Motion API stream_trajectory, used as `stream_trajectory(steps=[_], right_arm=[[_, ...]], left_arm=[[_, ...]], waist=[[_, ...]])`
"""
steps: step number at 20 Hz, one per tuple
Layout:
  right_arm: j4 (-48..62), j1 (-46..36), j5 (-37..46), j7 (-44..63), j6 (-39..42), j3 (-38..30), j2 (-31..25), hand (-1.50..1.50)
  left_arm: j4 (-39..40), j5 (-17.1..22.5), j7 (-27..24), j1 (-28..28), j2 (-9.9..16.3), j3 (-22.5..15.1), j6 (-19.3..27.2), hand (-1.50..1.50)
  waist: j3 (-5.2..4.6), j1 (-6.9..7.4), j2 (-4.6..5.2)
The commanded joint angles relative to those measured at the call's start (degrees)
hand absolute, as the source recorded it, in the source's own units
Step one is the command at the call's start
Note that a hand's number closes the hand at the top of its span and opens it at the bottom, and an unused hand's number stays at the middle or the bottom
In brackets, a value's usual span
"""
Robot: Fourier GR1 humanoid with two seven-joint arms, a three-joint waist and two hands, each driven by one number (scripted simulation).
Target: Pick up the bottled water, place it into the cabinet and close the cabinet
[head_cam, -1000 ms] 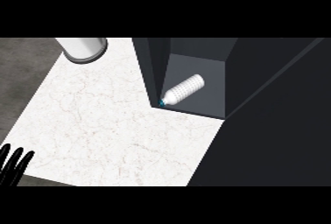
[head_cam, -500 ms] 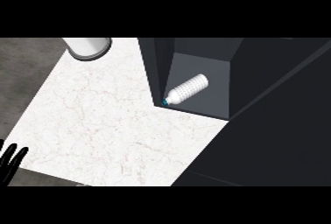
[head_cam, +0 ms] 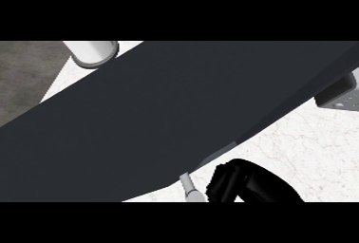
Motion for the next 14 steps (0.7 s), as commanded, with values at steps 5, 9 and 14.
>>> stream_trajectory(steps=[5, 9, 14], right_arm=[[24.26, -21.52, 5.22, 2.43, -12.74, -11.78, 10.61, 1.50], [38.65, -32.37, 5.86, 0.42, -11.48, -17.68, 9.75, 1.50], [52.56, -38.40, 8.01, -6.53, -10.25, -19.79, 11.11, 1.50]], left_arm=[[2.01, 0.85, -1.10, 0.77, -1.36, 0.59, -2.78, -1.50], [0.38, 2.79, 0.76, 0.56, -0.20, 2.14, -2.86, -1.50], [1.95, -0.03, -0.93, 1.76, -1.75, 1.94, -4.62, -1.50]], waist=[[0.14, -2.67, -0.65], [0.39, -3.90, -0.57], [0.37, -4.16, -0.57]])
